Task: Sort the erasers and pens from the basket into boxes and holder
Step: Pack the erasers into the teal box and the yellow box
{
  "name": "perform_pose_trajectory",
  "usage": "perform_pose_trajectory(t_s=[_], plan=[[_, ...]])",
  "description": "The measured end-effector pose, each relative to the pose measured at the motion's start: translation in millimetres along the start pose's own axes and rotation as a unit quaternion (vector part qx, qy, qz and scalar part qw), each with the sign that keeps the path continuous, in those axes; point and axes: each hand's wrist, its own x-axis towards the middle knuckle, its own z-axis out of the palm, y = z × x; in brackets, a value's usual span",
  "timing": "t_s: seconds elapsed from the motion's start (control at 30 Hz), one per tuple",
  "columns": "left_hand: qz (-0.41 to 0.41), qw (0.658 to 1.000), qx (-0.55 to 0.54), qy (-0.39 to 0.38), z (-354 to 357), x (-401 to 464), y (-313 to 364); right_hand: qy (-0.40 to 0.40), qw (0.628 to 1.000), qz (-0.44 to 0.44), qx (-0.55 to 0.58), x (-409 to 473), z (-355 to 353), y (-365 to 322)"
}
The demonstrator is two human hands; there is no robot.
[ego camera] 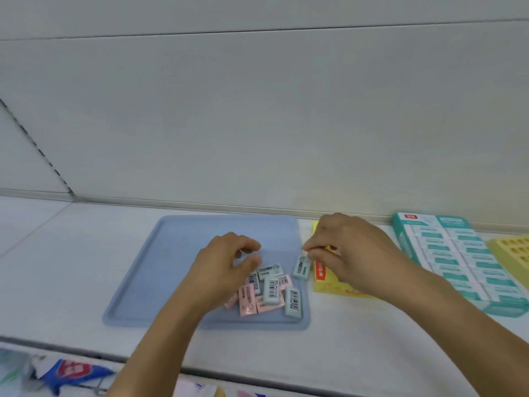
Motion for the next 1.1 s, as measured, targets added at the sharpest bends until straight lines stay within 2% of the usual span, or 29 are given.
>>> perform_pose_trajectory(t_s=[0.07,0.17,0.37,0.5,0.63,0.73,0.83,0.9,1.03,1.1], plan=[[-0.016,0.994,0.090,-0.057,-4.8,-1.4,-5.9,-0.054,0.998,-0.029,-0.019,15.3,12.8,-10.2],[-0.029,0.987,0.135,-0.076,-7.6,-0.1,-2.1,-0.128,0.986,-0.055,-0.095,30.1,28.4,-18.9],[-0.057,0.987,0.086,-0.123,-13.3,3.8,0.9,-0.170,0.973,-0.061,-0.144,33.5,29.8,-16.1],[-0.057,0.990,0.055,-0.114,-13.0,4.4,-0.8,-0.200,0.970,-0.055,-0.130,35.1,25.3,-10.3],[-0.065,0.988,0.004,-0.140,-14.3,3.2,-1.9,-0.181,0.976,-0.051,-0.105,37.1,28.5,-6.5],[-0.075,0.984,0.027,-0.158,-15.8,5.9,0.4,-0.158,0.984,-0.037,-0.073,39.0,29.2,-1.0],[-0.075,0.984,0.039,-0.158,-15.0,8.6,4.3,-0.093,0.994,0.000,0.055,39.0,29.4,3.5],[-0.077,0.983,0.050,-0.159,-15.1,9.1,4.9,-0.047,0.988,0.032,0.144,38.3,29.4,5.0],[-0.076,0.982,0.049,-0.164,-18.6,8.5,2.9,-0.018,0.979,0.062,0.192,36.0,31.2,7.0],[-0.072,0.983,0.028,-0.169,-19.4,7.6,1.0,0.018,0.959,0.123,0.256,36.5,29.3,6.6]])
